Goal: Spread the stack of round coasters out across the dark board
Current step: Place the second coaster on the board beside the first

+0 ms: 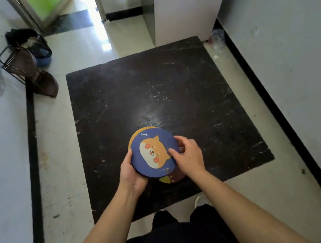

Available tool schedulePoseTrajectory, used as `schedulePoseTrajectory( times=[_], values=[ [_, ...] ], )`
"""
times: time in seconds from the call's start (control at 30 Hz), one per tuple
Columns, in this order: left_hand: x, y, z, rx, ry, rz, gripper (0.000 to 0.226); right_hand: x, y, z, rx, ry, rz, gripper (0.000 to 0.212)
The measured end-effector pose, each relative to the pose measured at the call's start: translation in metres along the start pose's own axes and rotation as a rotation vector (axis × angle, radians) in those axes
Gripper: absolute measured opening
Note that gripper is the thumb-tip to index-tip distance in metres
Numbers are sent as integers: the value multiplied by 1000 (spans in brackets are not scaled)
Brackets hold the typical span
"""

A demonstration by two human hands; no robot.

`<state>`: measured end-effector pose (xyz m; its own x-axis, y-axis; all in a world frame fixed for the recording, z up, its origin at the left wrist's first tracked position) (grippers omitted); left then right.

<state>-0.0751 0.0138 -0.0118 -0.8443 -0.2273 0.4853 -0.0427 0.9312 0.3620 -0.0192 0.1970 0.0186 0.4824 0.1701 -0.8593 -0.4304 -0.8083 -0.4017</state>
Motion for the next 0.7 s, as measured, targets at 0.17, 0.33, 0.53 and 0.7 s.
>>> schedulePoseTrajectory(
  times=[0.17, 0.33, 0.53, 0.7],
  values=[
    [-11, 56, -13, -105, -22, -65, 49, 0, -59, 10, 108, -14, 152, 10],
    [-34, 122, -20, -114, -49, -92, 49, 24, -123, 22, 92, 11, 292, 11],
    [-76, 191, -14, 22, 6, -39, 50, 77, -221, 44, 63, 135, 644, 13],
    [-137, 249, -25, 133, 20, -146, 58, 103, -308, 74, 93, 192, 817, 9]
  ],
)
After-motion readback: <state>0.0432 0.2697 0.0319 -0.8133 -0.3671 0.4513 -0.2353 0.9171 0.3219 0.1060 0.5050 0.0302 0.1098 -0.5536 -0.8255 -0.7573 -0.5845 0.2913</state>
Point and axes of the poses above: each hand's wrist, its own z-axis towards the middle knuckle, its own y-axis out of the palm, x = y × z, the point moved 5 cm from there along z, towards the middle knuckle, and after that the axes turned 14 degrees about z, right-handed, at the moved point
